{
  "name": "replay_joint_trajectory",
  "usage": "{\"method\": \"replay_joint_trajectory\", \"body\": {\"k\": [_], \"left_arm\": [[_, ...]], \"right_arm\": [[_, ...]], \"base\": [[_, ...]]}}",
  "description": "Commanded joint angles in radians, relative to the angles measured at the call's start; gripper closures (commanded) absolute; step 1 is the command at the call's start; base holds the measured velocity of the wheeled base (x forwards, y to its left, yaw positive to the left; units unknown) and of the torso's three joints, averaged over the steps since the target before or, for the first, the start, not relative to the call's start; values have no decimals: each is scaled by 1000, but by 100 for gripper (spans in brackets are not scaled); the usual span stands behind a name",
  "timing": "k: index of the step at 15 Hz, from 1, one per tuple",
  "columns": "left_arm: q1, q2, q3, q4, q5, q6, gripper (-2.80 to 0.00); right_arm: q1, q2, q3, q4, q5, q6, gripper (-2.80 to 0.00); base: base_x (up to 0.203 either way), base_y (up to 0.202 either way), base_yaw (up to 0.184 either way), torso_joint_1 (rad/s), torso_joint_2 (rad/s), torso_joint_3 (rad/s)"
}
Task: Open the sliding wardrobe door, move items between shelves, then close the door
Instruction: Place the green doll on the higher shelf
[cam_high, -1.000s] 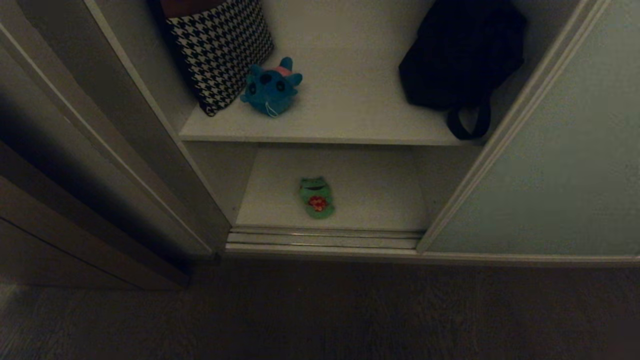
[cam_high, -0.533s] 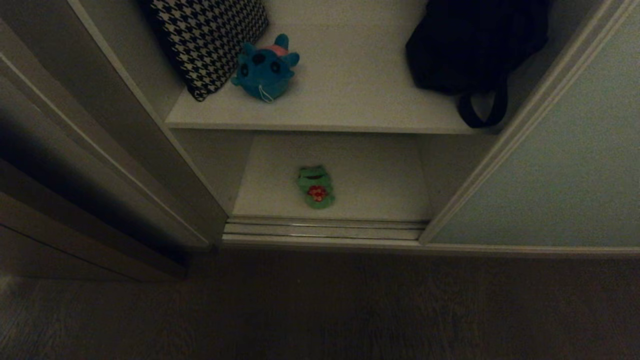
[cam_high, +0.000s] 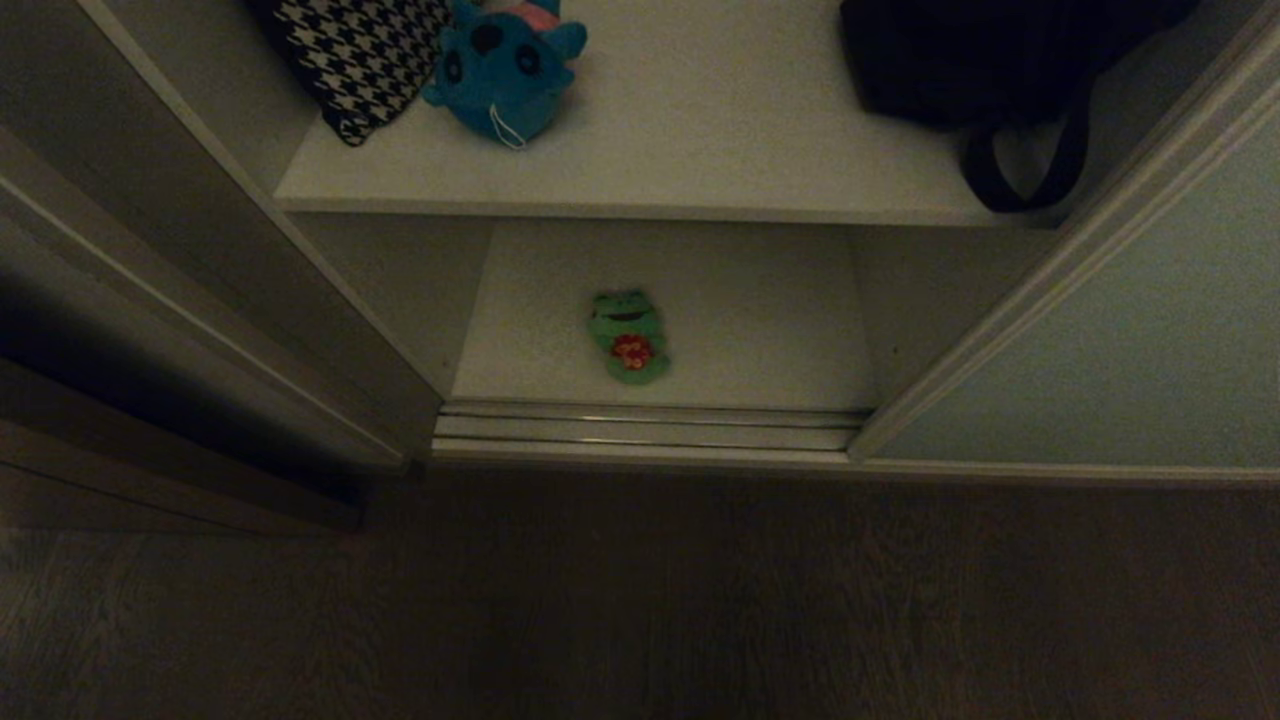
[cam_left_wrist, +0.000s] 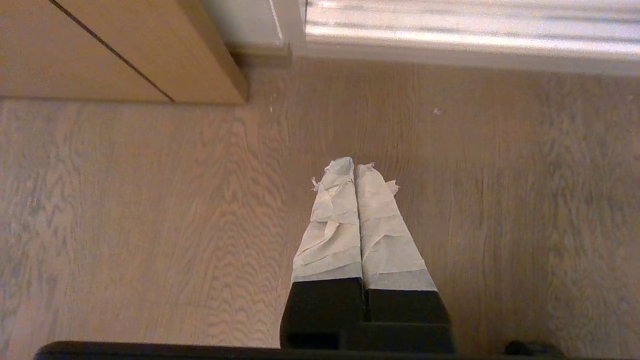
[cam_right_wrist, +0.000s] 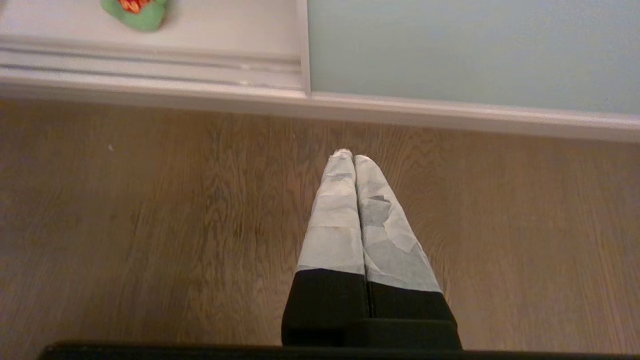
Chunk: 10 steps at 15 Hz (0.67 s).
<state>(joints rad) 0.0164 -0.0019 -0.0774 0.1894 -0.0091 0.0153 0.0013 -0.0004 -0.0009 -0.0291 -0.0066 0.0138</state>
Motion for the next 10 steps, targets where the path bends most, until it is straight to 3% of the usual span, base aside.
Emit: {"method": "replay_joint_trajectory", "body": {"k": [1, 10], "left_arm": [[0, 3, 1, 1, 0, 0, 0], [0, 3, 1, 1, 0, 0, 0]], "right_arm": [[0, -3, -1, 0, 0, 0, 0], [0, -3, 1, 0, 0, 0, 0]], "base": [[0, 0, 0, 4, 10, -203], [0, 0, 0, 5, 2, -198]]}}
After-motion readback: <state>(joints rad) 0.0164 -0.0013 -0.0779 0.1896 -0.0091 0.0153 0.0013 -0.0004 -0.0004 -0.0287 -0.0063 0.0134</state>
